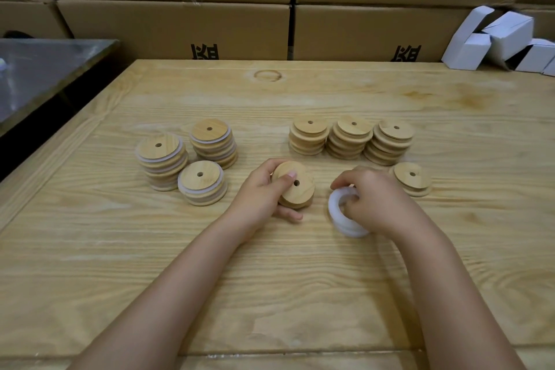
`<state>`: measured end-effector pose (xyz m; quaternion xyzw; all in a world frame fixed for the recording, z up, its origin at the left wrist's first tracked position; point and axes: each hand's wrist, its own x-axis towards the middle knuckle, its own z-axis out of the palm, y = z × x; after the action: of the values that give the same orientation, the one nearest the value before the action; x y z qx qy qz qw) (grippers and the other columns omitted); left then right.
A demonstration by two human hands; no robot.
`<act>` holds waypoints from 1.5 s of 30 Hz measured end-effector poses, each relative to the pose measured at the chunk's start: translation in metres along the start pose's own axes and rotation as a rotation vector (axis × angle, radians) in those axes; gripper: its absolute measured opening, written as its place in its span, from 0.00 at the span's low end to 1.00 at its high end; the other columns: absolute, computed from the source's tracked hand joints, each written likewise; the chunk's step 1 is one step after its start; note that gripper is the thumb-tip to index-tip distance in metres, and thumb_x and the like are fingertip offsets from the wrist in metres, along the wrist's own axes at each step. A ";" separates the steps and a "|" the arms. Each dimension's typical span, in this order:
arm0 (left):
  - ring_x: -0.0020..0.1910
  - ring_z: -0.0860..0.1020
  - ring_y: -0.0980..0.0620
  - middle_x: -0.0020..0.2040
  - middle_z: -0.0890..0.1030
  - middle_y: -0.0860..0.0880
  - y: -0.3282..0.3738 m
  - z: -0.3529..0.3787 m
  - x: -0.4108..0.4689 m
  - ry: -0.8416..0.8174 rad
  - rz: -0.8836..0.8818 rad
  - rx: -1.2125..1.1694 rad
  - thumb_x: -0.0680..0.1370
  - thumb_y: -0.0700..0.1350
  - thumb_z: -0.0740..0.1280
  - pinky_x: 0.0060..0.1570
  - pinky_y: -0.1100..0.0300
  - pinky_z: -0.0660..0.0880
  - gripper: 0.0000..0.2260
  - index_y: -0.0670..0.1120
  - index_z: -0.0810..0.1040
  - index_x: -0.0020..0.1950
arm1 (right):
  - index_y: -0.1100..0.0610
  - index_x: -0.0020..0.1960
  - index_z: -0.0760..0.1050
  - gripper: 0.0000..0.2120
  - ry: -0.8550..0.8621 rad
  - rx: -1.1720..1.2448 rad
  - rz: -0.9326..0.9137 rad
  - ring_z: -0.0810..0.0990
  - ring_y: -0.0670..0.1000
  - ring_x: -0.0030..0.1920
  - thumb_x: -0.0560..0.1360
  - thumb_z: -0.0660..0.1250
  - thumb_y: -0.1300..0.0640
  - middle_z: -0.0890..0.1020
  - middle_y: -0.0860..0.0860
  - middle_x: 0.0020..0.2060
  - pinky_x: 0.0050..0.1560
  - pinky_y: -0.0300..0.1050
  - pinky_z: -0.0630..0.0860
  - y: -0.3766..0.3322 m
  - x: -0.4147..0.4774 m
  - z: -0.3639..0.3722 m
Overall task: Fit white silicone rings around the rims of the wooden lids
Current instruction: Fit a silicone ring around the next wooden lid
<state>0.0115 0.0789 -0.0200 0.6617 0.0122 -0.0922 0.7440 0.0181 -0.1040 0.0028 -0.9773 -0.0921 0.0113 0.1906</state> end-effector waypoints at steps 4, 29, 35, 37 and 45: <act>0.48 0.81 0.34 0.59 0.75 0.32 -0.001 -0.001 0.000 -0.005 -0.003 0.005 0.80 0.41 0.61 0.30 0.57 0.80 0.12 0.41 0.71 0.63 | 0.50 0.54 0.78 0.14 0.035 -0.020 0.050 0.77 0.52 0.49 0.71 0.63 0.62 0.80 0.49 0.51 0.46 0.46 0.75 0.000 -0.002 -0.002; 0.46 0.81 0.50 0.47 0.80 0.46 -0.002 -0.006 0.003 -0.040 0.087 -0.113 0.80 0.38 0.60 0.41 0.53 0.81 0.09 0.46 0.75 0.58 | 0.57 0.45 0.81 0.03 0.296 0.245 -0.311 0.76 0.47 0.43 0.74 0.68 0.61 0.80 0.47 0.39 0.46 0.38 0.71 -0.016 -0.004 -0.003; 0.35 0.81 0.54 0.34 0.81 0.51 -0.003 -0.007 -0.001 -0.071 0.199 -0.074 0.79 0.38 0.61 0.35 0.56 0.80 0.06 0.49 0.68 0.52 | 0.51 0.41 0.78 0.05 0.211 0.565 -0.242 0.78 0.40 0.43 0.73 0.69 0.59 0.81 0.44 0.38 0.45 0.32 0.72 -0.027 -0.006 0.004; 0.33 0.80 0.55 0.31 0.80 0.52 -0.003 -0.007 -0.002 -0.075 0.226 -0.039 0.79 0.38 0.61 0.35 0.55 0.80 0.05 0.48 0.68 0.49 | 0.51 0.41 0.77 0.05 0.217 0.610 -0.237 0.77 0.42 0.45 0.73 0.69 0.60 0.80 0.44 0.40 0.48 0.37 0.73 -0.030 -0.004 0.008; 0.42 0.80 0.45 0.42 0.80 0.43 -0.002 -0.001 -0.006 -0.053 0.258 0.006 0.76 0.44 0.64 0.40 0.49 0.82 0.05 0.47 0.69 0.48 | 0.50 0.38 0.78 0.07 0.333 1.012 -0.044 0.78 0.38 0.43 0.72 0.70 0.61 0.81 0.46 0.42 0.41 0.27 0.71 -0.038 -0.003 0.008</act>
<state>0.0053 0.0798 -0.0216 0.6574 -0.0932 -0.0131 0.7477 0.0077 -0.0672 0.0094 -0.7495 -0.0643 -0.1051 0.6505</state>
